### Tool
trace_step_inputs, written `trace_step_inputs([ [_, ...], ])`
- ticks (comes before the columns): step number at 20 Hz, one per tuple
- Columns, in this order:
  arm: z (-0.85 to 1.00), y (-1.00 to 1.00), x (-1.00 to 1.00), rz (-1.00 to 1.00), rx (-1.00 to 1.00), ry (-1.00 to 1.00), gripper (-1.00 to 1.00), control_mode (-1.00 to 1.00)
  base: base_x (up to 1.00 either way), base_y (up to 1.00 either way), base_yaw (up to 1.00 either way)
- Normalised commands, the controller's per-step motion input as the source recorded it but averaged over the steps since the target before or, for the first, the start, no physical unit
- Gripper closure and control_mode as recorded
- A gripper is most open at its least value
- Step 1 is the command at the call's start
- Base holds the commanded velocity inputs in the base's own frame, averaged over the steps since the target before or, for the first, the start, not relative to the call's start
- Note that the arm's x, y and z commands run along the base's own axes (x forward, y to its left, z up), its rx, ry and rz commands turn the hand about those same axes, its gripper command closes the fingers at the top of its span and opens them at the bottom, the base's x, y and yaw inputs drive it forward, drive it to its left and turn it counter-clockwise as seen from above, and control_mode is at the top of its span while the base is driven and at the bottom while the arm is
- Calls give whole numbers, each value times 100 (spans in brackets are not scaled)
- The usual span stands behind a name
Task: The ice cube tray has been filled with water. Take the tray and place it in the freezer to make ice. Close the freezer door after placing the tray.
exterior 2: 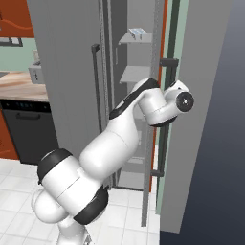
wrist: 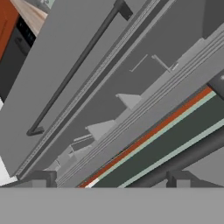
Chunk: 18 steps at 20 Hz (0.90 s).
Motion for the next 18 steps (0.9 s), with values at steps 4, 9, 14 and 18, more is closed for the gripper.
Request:
trace_step_inputs([
  [4,0,-18,8,0,0,1,-100,-100,0,0,0],
  [9,0,-15,14,0,0,1,-100,-100,0,0,0],
  [14,-1,-5,23,2,0,0,-100,-100,0,0,0],
  [18,-7,-2,27,4,0,0,-100,-100,0,0,0],
])
